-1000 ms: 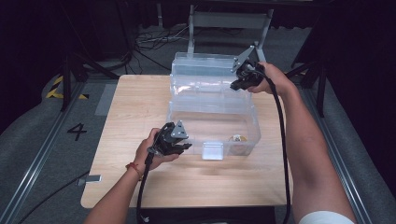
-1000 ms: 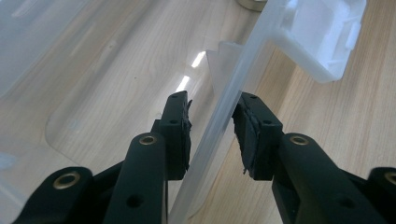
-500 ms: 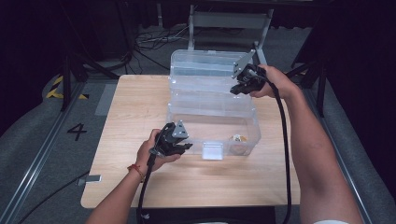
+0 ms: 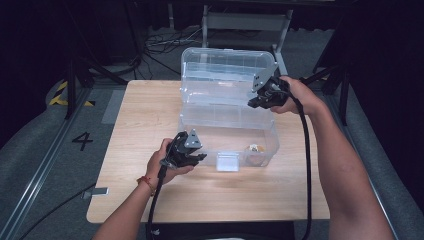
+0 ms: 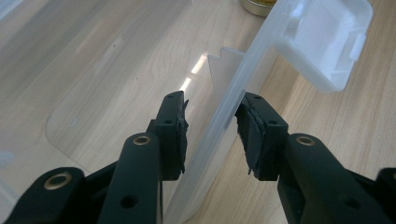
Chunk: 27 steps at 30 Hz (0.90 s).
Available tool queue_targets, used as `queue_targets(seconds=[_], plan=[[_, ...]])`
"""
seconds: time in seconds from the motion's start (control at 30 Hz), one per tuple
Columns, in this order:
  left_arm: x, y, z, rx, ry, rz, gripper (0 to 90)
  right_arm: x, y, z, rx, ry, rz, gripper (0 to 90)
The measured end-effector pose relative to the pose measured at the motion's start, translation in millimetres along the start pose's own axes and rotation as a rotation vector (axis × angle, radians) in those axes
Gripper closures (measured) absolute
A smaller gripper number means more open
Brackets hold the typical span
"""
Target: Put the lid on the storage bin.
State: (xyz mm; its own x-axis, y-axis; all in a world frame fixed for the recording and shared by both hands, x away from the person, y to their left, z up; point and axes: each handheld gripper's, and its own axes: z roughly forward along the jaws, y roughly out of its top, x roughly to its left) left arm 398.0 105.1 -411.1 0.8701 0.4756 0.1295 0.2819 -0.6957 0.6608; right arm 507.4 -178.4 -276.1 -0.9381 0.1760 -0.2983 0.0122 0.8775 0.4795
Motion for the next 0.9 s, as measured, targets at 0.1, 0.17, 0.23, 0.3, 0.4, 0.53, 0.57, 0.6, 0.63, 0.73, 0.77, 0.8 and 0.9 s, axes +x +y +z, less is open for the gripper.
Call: queue_targets(seconds=[0.1,0.17,0.23,0.3,0.4,0.53,0.57,0.6,0.63,0.73,0.77,0.8,0.9], plan=[[0.2,-0.2,0.1,0.000,-0.002,0.001,62.8,4.7,-2.8,-1.4,-0.013,-0.004,-0.003,89.0],[0.1,-0.4,0.1,-0.001,-0.003,0.002,62.8,7.8,-4.4,-2.4,-0.018,-0.004,-0.004,88.9],[-0.1,-0.4,0.2,-0.002,0.000,0.004,62.6,10.5,-6.0,-3.6,-0.020,-0.001,-0.001,88.7],[-0.5,-0.4,0.3,-0.002,0.002,0.003,62.4,12.7,-7.2,-4.3,-0.021,0.000,-0.005,88.7],[-0.7,-0.6,0.3,-0.002,0.004,0.009,62.2,16.6,-8.6,-5.2,-0.024,0.002,-0.013,88.7],[-1.7,-0.7,0.5,-0.002,0.014,0.016,61.8,22.9,-9.9,-6.2,-0.021,0.002,-0.025,88.6],[-1.8,-0.7,0.6,-0.002,0.014,0.017,61.8,24.2,-10.6,-6.4,-0.021,0.004,-0.030,88.5],[-1.7,-0.8,0.6,-0.002,0.013,0.018,61.8,26.4,-11.0,-6.5,-0.022,0.003,-0.029,88.5],[-1.8,-0.7,0.6,-0.002,0.014,0.017,61.8,28.6,-11.6,-6.8,-0.021,0.008,-0.031,88.3],[-2.6,-1.0,0.7,-0.005,0.021,0.020,61.5,32.7,-13.1,-6.8,-0.026,0.011,-0.032,88.2],[-3.1,-1.0,0.5,-0.004,0.027,0.023,61.2,35.3,-14.0,-6.8,-0.027,0.010,-0.027,88.0],[-4.7,-0.8,0.6,-0.005,0.039,0.027,60.6,36.5,-14.6,-6.6,-0.032,0.007,-0.027,87.8],[-6.8,0.4,0.0,0.005,0.054,0.048,60.8,41.8,-17.5,-6.3,-0.046,-0.004,-0.021,86.8]])
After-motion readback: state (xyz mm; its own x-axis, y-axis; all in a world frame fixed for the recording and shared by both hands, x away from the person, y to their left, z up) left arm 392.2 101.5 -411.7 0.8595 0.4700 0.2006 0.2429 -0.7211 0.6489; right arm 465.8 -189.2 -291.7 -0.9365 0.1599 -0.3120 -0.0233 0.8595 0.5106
